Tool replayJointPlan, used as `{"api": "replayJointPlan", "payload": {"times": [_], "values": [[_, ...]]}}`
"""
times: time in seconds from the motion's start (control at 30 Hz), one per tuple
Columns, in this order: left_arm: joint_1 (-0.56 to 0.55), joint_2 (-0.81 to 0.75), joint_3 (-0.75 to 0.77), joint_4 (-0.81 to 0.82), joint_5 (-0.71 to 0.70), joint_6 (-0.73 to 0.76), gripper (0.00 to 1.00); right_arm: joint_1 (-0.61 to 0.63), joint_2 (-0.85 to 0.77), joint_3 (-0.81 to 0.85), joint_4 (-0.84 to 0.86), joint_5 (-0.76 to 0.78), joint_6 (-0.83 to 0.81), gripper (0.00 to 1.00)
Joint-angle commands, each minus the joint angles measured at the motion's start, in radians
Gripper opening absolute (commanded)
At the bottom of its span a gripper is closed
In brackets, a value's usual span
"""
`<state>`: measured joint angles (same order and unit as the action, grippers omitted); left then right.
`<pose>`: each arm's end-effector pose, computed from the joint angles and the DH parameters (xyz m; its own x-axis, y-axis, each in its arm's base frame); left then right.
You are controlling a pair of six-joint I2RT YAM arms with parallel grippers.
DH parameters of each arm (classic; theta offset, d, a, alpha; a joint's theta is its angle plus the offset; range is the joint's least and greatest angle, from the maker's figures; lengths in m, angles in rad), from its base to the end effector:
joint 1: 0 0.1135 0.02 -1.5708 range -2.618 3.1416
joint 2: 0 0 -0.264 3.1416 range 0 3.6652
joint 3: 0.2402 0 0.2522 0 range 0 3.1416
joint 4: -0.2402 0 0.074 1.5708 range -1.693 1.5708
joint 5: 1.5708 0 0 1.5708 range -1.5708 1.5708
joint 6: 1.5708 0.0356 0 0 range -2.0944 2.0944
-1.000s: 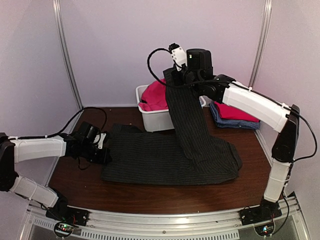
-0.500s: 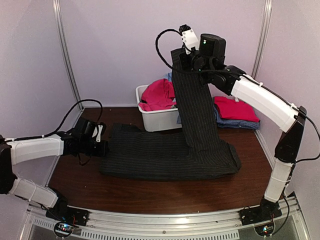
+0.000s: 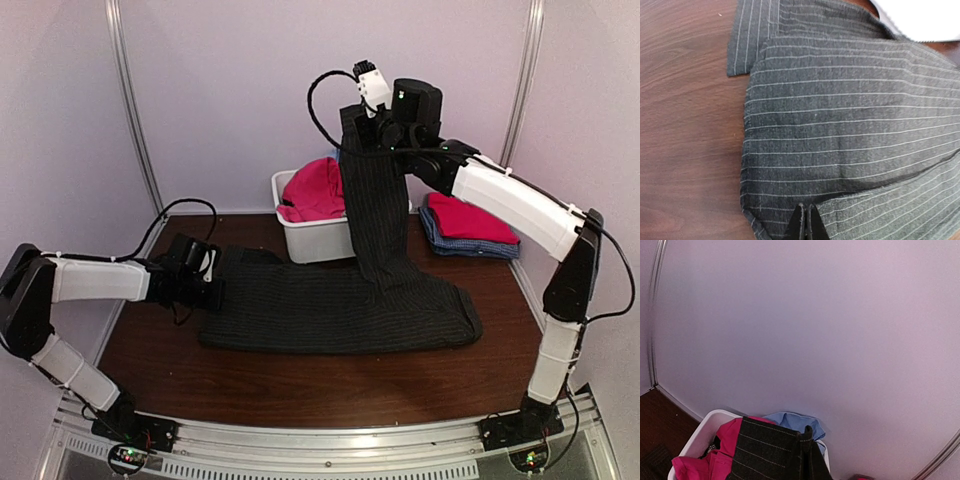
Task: Fold and stack the mixed laundry pile
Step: Adjust the 1/3-folded shirt at the center of the board.
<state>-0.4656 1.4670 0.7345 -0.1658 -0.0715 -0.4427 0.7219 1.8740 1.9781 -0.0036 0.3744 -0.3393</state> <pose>0.2541 -0.1248 0.1712 -0.8064 -0.0730 -0.5868 0.0693 0.9739 -0.2164 0.3410 0.2828 0.4613 0.1848 -0.2500 -0.9504 -0.2974 0.9075 -0.2965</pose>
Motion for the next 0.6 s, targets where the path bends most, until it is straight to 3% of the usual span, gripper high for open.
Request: {"api": "replayJointPlan", "payload": {"times": [0.0, 0.13, 0.2, 0.43, 0.57], "values": [[0.008, 0.045, 0.058, 0.004, -0.019, 0.012, 0.1, 0.015, 0.002, -0.046, 0.011, -0.02, 0.031, 0.0], [0.02, 0.037, 0.071, -0.026, -0.011, -0.021, 0.42, 0.071, 0.003, -0.088, 0.01, 0.0, 0.035, 0.0], [0.036, 0.006, 0.065, -0.022, 0.005, -0.044, 0.53, 0.109, 0.013, -0.107, 0.011, 0.027, 0.034, 0.0], [0.157, -0.174, 0.029, -0.048, 0.117, -0.132, 0.65, 0.243, 0.119, -0.12, 0.022, 0.166, 0.069, 0.0], [0.21, -0.277, 0.036, -0.098, 0.132, -0.151, 0.69, 0.302, 0.197, -0.061, 0.01, 0.14, 0.134, 0.0]]}}
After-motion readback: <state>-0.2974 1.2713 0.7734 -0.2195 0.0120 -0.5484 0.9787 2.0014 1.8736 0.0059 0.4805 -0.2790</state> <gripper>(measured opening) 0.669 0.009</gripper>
